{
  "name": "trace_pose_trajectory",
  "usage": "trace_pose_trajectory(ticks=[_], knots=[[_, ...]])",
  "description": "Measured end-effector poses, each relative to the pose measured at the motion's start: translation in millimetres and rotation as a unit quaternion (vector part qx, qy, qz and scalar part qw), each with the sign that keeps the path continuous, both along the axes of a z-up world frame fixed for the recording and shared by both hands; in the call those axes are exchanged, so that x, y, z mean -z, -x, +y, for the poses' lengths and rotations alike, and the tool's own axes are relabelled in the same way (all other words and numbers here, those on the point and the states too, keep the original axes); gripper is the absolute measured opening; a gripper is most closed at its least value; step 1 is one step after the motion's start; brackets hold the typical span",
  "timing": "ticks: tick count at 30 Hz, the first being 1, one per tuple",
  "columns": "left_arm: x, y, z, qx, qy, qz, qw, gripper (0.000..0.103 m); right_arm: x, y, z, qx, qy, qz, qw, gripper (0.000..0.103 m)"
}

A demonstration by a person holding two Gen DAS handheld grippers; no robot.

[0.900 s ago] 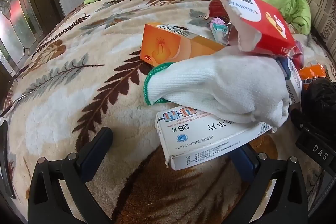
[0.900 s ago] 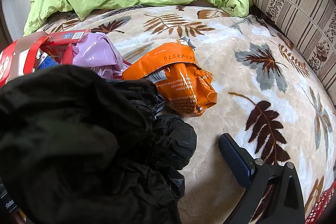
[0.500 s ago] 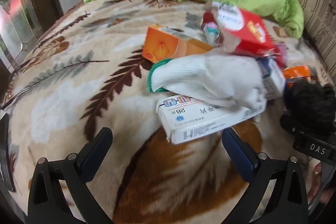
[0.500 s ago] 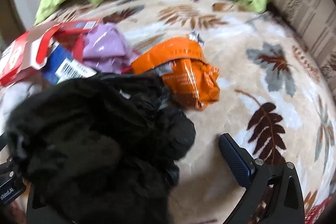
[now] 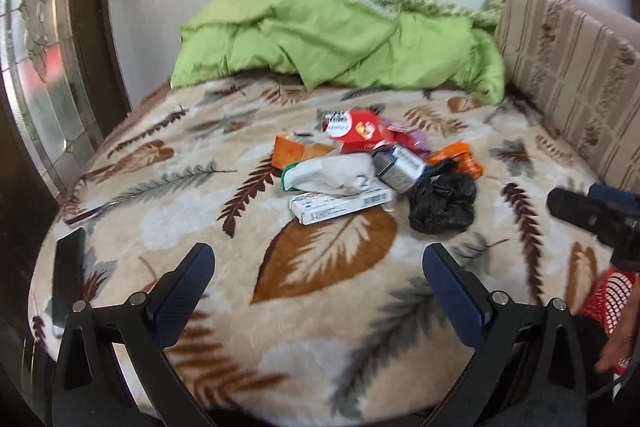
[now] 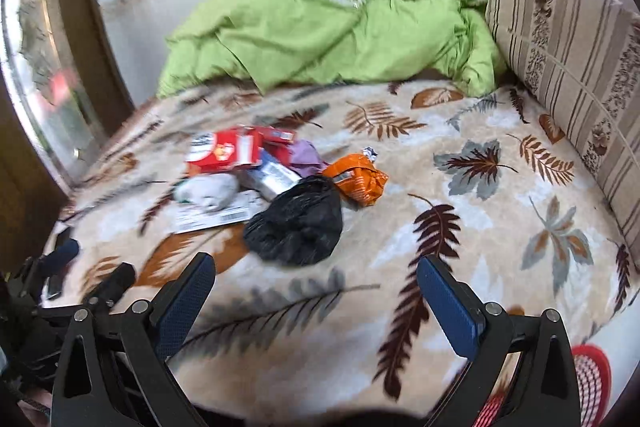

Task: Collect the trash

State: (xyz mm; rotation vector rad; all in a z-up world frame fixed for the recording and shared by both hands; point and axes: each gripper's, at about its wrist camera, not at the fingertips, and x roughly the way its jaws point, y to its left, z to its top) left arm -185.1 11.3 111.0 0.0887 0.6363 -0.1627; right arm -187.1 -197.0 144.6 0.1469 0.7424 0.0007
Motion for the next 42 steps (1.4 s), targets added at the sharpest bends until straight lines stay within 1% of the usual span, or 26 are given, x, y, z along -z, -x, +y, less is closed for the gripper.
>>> trace_pose_trajectory(ticks=[3, 5, 7, 10, 11, 13, 15, 22, 29, 42], knots=[[-9, 25, 1, -0.017, -0.002, -0.026, 0.9995, 0.103, -3, 31, 6, -0.002, 0.002, -0.019, 1.0, 0.102], [-13, 32, 1, -0.022, -0.007, -0.03, 0.9993, 0.103, -3, 48, 9, 0.0, -0.001, -0.016, 1.0, 0.102], [-15, 40, 1, -0.022, -0.002, -0.035, 0.9991, 0.103, -1, 59, 8, 0.023, 0.005, -0.006, 1.0, 0.102], [-15, 44, 1, -0.02, -0.007, -0.035, 0.9991, 0.103, -3, 74, 6, 0.045, 0.014, -0.02, 0.999, 0.102], [-16, 46, 1, -0.019, -0.005, -0.035, 0.9992, 0.103, -6, 77, 6, 0.054, 0.029, -0.025, 0.998, 0.102], [-16, 49, 2, -0.017, -0.002, -0.036, 0.9992, 0.103, -9, 80, 5, 0.064, 0.043, -0.029, 0.997, 0.102], [-17, 52, 2, -0.015, -0.004, -0.036, 0.9992, 0.103, -12, 84, 4, 0.067, 0.046, -0.035, 0.996, 0.102], [-20, 56, 0, -0.016, -0.005, -0.039, 0.9991, 0.103, -16, 92, 13, 0.065, 0.072, -0.043, 0.994, 0.102], [-23, 56, 2, -0.017, -0.005, -0.034, 0.9993, 0.103, -18, 95, 16, 0.069, 0.083, -0.046, 0.993, 0.102], [-23, 56, 2, -0.017, -0.004, -0.033, 0.9993, 0.103, -17, 93, 17, 0.067, 0.085, -0.038, 0.993, 0.102]])
